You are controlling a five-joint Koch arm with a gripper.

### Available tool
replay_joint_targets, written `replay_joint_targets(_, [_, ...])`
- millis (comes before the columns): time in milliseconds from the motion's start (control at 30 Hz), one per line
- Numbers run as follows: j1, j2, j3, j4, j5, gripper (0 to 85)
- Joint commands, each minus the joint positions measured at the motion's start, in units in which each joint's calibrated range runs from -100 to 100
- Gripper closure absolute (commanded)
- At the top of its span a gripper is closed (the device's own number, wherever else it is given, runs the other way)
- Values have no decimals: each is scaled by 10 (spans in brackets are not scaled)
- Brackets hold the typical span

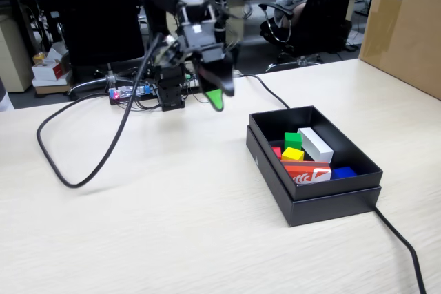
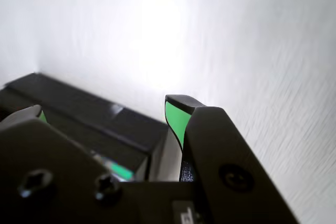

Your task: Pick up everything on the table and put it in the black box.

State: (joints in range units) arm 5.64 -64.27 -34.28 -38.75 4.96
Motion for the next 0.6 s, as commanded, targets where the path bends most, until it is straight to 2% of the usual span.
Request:
replay_joint_targets(0, [-16, -98, -64, 83, -12, 388])
replay_joint_targets(367, [-54, -225, -375, 316, -43, 387])
replay_joint_targets(567, [-57, -271, -483, 411, -44, 387])
